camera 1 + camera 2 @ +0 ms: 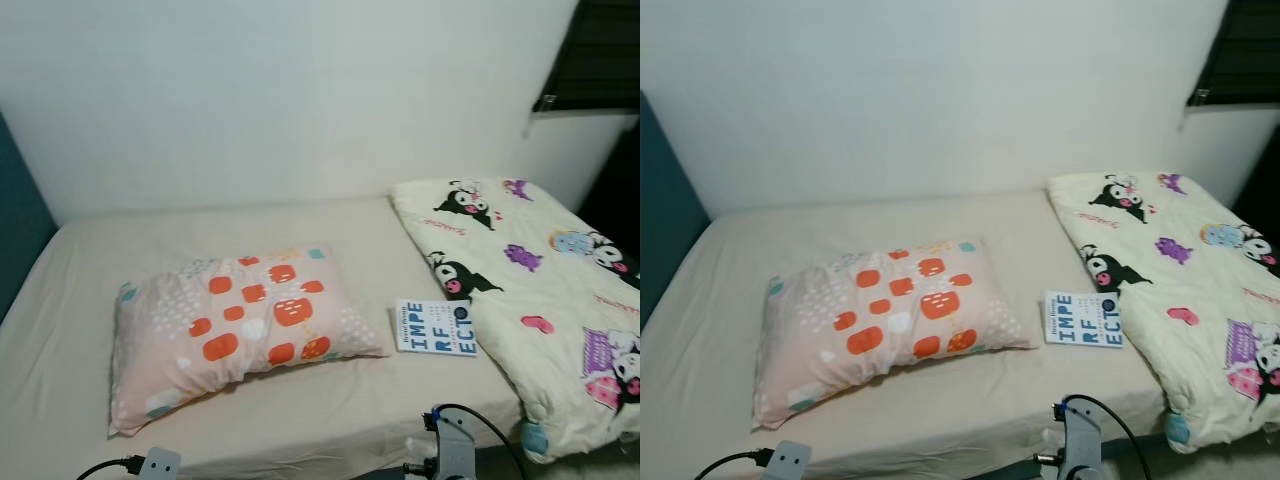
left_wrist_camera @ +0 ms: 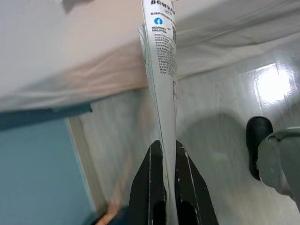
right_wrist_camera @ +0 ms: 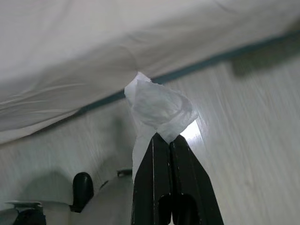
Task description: Clean up the room
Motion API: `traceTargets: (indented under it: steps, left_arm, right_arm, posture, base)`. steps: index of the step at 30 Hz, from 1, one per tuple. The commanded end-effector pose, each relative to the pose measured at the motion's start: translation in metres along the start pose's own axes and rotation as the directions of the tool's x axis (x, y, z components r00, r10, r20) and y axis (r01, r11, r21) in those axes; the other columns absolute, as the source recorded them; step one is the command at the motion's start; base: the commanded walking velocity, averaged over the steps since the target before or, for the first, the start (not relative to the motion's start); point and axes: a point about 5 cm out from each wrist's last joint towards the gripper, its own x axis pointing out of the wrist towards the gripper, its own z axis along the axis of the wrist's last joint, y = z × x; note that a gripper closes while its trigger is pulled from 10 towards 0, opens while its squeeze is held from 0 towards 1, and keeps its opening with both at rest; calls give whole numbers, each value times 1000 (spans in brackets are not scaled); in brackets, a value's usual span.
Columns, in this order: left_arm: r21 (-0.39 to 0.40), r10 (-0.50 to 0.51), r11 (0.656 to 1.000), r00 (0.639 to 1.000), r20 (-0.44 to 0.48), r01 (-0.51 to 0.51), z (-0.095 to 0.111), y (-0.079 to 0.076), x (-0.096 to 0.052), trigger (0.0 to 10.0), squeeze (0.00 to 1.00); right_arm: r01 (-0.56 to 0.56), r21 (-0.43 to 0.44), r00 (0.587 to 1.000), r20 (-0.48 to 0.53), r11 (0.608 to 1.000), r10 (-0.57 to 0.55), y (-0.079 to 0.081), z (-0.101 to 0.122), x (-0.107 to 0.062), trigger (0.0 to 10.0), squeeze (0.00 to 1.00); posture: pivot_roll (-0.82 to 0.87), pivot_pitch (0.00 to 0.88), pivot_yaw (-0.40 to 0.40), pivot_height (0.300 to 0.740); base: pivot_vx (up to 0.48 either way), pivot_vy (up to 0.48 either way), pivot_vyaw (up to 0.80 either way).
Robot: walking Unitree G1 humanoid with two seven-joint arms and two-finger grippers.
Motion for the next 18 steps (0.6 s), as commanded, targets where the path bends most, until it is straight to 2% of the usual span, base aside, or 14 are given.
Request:
traceTargets:
  steps: [1,4,5,7,8,10,11,17,18]
  left_arm:
    - [30,-28,999,1000,8,28,5,-4,0,10000,0]
    - [18,-70,997,998,1,70,5,-10,0,10000,0]
    - [45,-125,991,992,-14,126,3,-18,-2,10000,0]
    - [45,-125,991,992,-14,126,3,-18,-2,10000,0]
    - [83,-184,979,983,-31,186,0,-28,-4,10000,0]
    - [83,-184,979,983,-31,186,0,-28,-4,10000,0]
    - [112,-254,959,966,-57,259,-4,-41,-7,10000,0]
    - [126,-270,953,961,-63,276,-6,-46,-9,10000,0]
    - [140,-258,954,964,-69,265,-10,-46,-9,10000,0]
  right_arm:
    - [19,30,1000,-18,999,-18,-1,-5,-1,10000,0]
    - [24,12,999,-29,1000,-23,-1,-7,-1,10000,0]
    - [30,6,998,-49,1000,-29,-1,-11,-1,10000,0]
    - [30,6,998,-49,1000,-29,-1,-11,-1,10000,0]
    - [36,2,996,-82,999,-36,-2,-18,-3,10000,0]
    - [36,2,996,-82,999,-36,-2,-18,-3,10000,0]
    - [47,-23,990,-130,999,-50,-4,-30,-5,10000,0]
    - [31,-57,988,-149,998,-39,-5,-35,-6,10000,0]
    - [16,-67,986,-167,998,-27,-6,-44,-9,10000,0]
  posture:
    - [-70,0,-32,735]
    - [-72,0,-28,735]
    - [-74,0,-23,735]
    - [-74,0,-23,735]
    - [-75,0,-22,735]
    - [-75,0,-22,735]
    - [-70,0,-29,735]
    - [-65,0,-34,735]
    - [-63,0,-37,735]
  base:
    - [0,0,0]
    - [0,0,0]
    - [0,0,0]
    - [0,0,0]
    - [0,0,0]
    - [0,0,0]
    - [0,0,0]
    - [0,0,0]
    - [0,0,788]
